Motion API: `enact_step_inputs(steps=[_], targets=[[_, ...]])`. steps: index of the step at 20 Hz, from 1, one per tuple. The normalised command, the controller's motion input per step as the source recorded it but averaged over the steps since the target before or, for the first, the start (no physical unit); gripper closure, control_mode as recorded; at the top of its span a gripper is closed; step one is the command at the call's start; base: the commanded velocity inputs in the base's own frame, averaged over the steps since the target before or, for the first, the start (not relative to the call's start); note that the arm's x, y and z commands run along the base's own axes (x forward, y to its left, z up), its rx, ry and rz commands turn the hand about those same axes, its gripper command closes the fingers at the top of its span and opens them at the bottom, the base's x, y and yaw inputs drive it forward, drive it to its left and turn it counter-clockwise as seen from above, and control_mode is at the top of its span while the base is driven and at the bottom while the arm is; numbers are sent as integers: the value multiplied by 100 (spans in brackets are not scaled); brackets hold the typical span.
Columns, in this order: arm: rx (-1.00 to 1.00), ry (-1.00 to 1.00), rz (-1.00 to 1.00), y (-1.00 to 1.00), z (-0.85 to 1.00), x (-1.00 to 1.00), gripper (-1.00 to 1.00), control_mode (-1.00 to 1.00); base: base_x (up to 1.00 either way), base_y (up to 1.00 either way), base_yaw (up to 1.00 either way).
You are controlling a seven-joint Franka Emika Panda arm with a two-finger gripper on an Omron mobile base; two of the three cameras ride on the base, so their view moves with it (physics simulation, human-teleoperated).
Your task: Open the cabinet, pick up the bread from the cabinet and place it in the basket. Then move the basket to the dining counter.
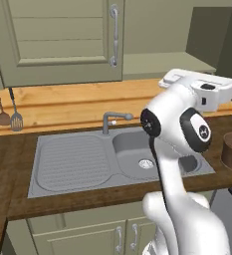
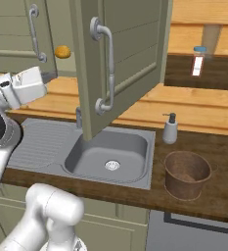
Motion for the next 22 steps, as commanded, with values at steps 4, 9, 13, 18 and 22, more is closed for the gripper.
enact_step_inputs(steps=[4,9,13,18,22], targets=[[13,5,-2,-100,-1,91,100,-100,0,0,0],[17,1,0,-100,0,68,100,-100,0,0,0],[22,0,0,-100,0,42,100,-100,0,0,0],[28,-1,0,-100,0,20,100,-100,0,0,0],[10,-1,-2,-34,0,0,100,-100,0,0,0]])
